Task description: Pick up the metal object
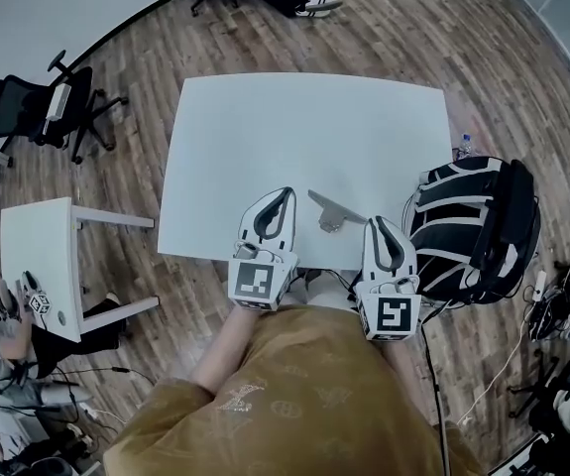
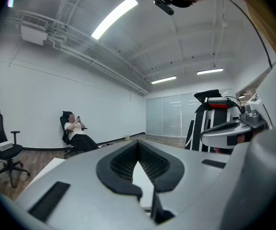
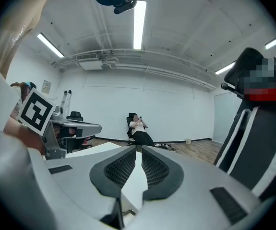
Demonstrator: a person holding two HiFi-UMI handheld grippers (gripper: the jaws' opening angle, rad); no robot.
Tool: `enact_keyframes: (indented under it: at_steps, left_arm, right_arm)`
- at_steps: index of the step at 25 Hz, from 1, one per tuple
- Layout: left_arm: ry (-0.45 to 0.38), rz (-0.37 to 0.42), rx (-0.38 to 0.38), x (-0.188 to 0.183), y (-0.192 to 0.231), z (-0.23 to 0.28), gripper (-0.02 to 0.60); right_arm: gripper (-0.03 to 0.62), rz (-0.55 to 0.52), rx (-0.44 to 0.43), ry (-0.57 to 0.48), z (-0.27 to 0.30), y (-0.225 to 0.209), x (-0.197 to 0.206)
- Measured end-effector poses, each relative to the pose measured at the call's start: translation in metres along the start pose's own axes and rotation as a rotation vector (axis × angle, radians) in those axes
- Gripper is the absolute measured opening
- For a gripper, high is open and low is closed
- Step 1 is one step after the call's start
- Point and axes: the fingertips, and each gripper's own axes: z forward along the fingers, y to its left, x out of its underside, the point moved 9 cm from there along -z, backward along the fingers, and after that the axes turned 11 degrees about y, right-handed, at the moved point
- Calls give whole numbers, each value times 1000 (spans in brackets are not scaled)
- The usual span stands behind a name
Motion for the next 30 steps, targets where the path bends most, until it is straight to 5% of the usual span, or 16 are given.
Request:
enact_keyframes:
  at_steps: [12, 30]
  left_arm:
    - [47, 18, 95, 9, 11, 23, 6]
    - [186, -9, 133, 57, 19, 48, 5]
  right_arm:
    - [20, -12, 16, 124, 15, 13, 19]
    - [43, -3, -66, 258, 54, 26, 52]
